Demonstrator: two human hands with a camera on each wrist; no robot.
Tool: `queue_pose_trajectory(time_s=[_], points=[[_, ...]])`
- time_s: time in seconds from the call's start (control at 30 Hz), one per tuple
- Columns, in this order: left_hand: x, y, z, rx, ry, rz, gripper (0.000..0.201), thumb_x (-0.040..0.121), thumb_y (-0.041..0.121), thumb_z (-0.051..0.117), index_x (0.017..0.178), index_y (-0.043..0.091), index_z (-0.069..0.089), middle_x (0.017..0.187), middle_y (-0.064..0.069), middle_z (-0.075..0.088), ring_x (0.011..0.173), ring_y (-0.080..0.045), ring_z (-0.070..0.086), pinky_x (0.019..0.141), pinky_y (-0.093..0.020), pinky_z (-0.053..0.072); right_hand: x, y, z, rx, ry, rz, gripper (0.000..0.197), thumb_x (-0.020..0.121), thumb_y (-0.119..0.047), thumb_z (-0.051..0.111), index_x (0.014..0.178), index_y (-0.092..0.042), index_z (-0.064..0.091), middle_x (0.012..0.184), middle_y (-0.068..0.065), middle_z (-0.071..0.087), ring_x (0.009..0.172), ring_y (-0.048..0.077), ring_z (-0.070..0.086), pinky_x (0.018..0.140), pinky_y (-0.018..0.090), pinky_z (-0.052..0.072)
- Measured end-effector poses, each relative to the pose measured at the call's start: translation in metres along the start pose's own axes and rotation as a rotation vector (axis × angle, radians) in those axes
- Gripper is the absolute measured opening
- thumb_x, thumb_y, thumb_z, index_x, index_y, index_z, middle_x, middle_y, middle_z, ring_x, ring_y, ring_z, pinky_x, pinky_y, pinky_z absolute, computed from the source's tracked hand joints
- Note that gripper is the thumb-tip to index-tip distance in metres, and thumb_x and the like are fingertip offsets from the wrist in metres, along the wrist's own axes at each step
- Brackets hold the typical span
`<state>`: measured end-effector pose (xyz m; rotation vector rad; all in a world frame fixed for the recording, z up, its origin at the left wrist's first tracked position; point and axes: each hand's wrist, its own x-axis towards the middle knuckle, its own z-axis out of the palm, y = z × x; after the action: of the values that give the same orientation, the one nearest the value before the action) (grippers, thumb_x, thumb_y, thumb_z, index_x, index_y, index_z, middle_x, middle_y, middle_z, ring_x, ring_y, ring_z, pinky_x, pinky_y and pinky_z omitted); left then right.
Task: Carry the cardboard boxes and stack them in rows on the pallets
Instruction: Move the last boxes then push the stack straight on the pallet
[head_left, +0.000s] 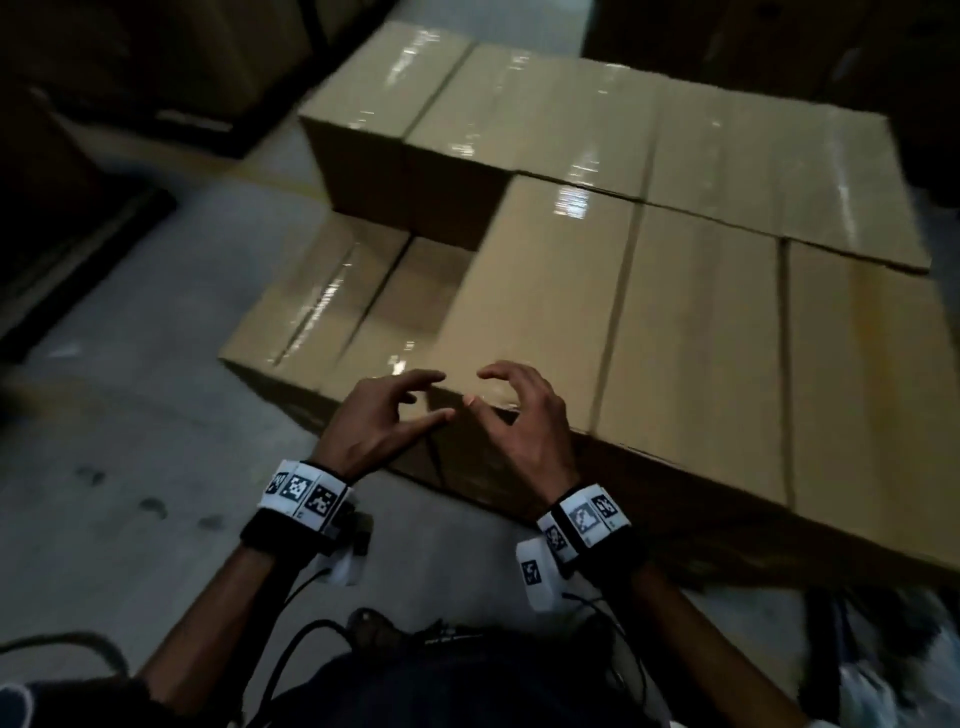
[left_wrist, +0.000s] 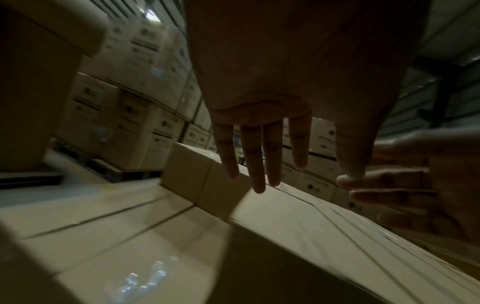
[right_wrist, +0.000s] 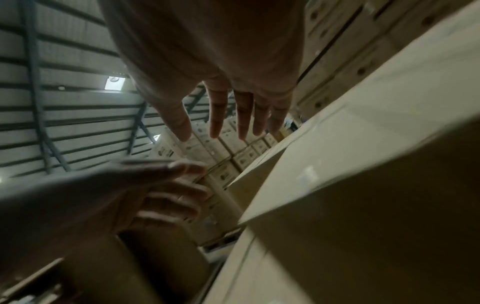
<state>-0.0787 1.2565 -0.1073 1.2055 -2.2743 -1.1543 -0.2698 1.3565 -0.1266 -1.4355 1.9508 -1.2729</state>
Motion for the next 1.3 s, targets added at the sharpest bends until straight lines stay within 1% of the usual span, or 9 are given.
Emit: queue_pose_trajectory(time_s=[0.1,0.17,0.33,0.43,0.6,0.87,0.97,1.13,1.3], points=[[-0.031,-0.079,-0.082,0.027,0.098,-0.093,0.056,0.077,0.066,0.075,0.127,0.040,0.067,0.114,0.010,0.074,0.103,-0.002,0.068,0.091,-0.034,0.057,0.026,-0.041,0.091,0.088,-0.082,0.057,0.025,0.089,-0.036,0.078,0.111,-0.027,0.072,0.116,-0.014,0.068,0.108,-0.003,0.059,0.092,0.021,0.047],[-0.051,-0.123,-0.135,0.068,0.153,-0.164,0.052,0.080,0.063,0.076,0.126,0.040,0.068,0.113,0.009,0.074,0.100,-0.003,0.068,0.089,-0.034,0.057,0.043,-0.071,0.152,0.082,-0.165,0.069,0.027,0.089,-0.038,0.078,0.113,-0.028,0.072,0.118,-0.016,0.068,0.105,-0.010,0.055,0.091,0.022,0.046],[-0.074,-0.196,-0.229,0.106,0.222,-0.249,0.049,0.083,0.062,0.074,0.126,0.040,0.067,0.116,0.011,0.073,0.101,-0.004,0.068,0.087,-0.036,0.057,0.087,-0.133,0.271,0.034,-0.312,0.045,0.032,0.090,-0.041,0.076,0.119,-0.029,0.070,0.127,-0.010,0.066,0.114,0.000,0.052,0.096,0.025,0.040],[-0.066,-0.232,-0.271,0.116,0.379,-0.234,0.047,0.082,0.065,0.069,0.118,0.035,0.072,0.108,0.011,0.076,0.091,-0.003,0.071,0.080,-0.036,0.060,0.117,-0.158,0.332,0.009,-0.400,0.040,0.035,0.090,-0.045,0.073,0.122,-0.031,0.069,0.131,-0.010,0.065,0.119,0.006,0.055,0.094,0.025,0.040],[-0.031,-0.297,-0.346,0.098,0.545,-0.252,0.042,0.083,0.067,0.066,0.109,0.036,0.075,0.098,0.015,0.076,0.082,0.001,0.070,0.072,-0.034,0.059,0.184,-0.192,0.431,0.042,-0.442,0.040,0.035,0.088,-0.052,0.072,0.119,-0.034,0.068,0.128,-0.012,0.065,0.115,0.003,0.053,0.094,0.031,0.046],[0.084,-0.436,-0.519,0.250,0.263,-0.376,0.062,0.073,0.079,0.057,0.122,0.042,0.067,0.113,0.015,0.073,0.089,-0.002,0.068,0.082,-0.034,0.058,0.351,-0.242,0.621,0.132,-0.460,0.053,0.034,0.088,-0.047,0.076,0.117,-0.032,0.069,0.126,-0.008,0.067,0.120,0.011,0.058,0.095,0.034,0.049],[0.127,-0.474,-0.588,0.261,0.219,-0.391,0.060,0.075,0.077,0.059,0.123,0.041,0.067,0.112,0.013,0.073,0.089,-0.004,0.068,0.084,-0.036,0.058,0.413,-0.274,0.673,0.174,-0.439,0.076,0.033,0.087,-0.044,0.077,0.117,-0.030,0.070,0.123,-0.008,0.069,0.118,0.012,0.060,0.095,0.032,0.049],[0.209,-0.520,-0.670,0.225,0.242,-0.363,0.057,0.077,0.073,0.062,0.122,0.038,0.068,0.111,0.012,0.074,0.089,-0.003,0.069,0.083,-0.035,0.058,0.508,-0.312,0.735,0.204,-0.438,0.071,0.035,0.087,-0.047,0.077,0.118,-0.032,0.069,0.126,-0.011,0.067,0.118,0.010,0.059,0.095,0.033,0.050],[0.319,-0.559,-0.721,0.253,0.149,-0.272,0.059,0.076,0.076,0.057,0.123,0.041,0.066,0.114,0.014,0.073,0.090,-0.003,0.068,0.083,-0.033,0.057,0.606,-0.310,0.780,0.175,-0.359,0.096,0.034,0.087,-0.048,0.077,0.117,-0.034,0.069,0.126,-0.011,0.067,0.118,0.011,0.060,0.095,0.037,0.052]])
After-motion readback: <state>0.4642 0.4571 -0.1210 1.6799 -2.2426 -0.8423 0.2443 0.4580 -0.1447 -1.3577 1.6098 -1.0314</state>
